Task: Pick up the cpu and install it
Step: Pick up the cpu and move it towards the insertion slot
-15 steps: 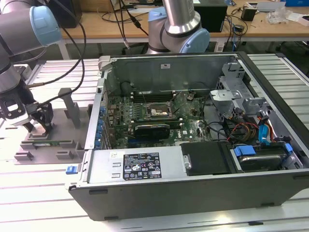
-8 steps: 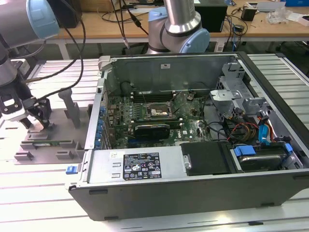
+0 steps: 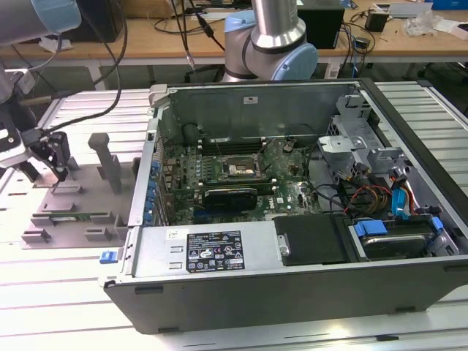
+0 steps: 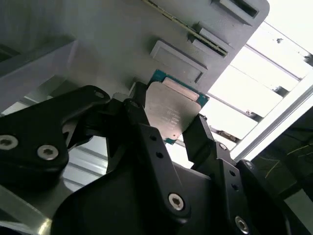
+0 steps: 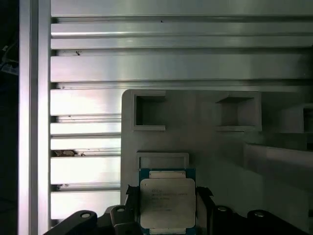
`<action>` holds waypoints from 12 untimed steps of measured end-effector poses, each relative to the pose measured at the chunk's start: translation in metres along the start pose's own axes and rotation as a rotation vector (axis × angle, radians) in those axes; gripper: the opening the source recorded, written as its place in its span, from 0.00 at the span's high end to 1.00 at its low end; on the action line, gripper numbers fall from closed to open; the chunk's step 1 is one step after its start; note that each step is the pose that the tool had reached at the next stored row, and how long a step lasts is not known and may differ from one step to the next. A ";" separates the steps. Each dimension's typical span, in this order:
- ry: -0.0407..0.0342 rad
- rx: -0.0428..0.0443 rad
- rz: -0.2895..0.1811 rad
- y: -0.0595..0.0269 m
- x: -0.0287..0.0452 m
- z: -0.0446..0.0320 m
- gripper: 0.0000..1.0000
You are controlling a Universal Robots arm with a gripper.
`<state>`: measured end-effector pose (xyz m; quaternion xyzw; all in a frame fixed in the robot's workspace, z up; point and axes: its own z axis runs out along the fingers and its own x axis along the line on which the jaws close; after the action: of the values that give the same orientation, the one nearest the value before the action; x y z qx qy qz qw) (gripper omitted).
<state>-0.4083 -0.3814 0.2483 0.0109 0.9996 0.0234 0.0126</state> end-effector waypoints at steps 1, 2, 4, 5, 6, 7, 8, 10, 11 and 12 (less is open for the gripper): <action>0.0000 -0.0001 0.000 0.0001 0.0000 -0.0020 0.45; -0.0001 -0.0001 0.000 0.0003 -0.0001 -0.0051 0.45; 0.0000 0.0000 0.000 0.0006 -0.0003 -0.0108 0.45; 0.0000 0.0000 0.000 0.0008 -0.0003 -0.0130 0.45; 0.0000 0.0000 0.000 0.0008 -0.0004 -0.0151 0.45; 0.0000 0.0000 0.000 0.0010 -0.0004 -0.0175 0.45; -0.0001 -0.0001 0.000 0.0011 -0.0005 -0.0192 0.45; 0.0000 -0.0001 0.000 0.0014 -0.0006 -0.0235 0.45; -0.0001 -0.0001 0.000 0.0015 -0.0007 -0.0262 0.45; -0.0001 -0.0001 0.000 0.0017 -0.0007 -0.0283 0.45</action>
<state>-0.4083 -0.3811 0.2766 0.0109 0.9996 0.0234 0.0126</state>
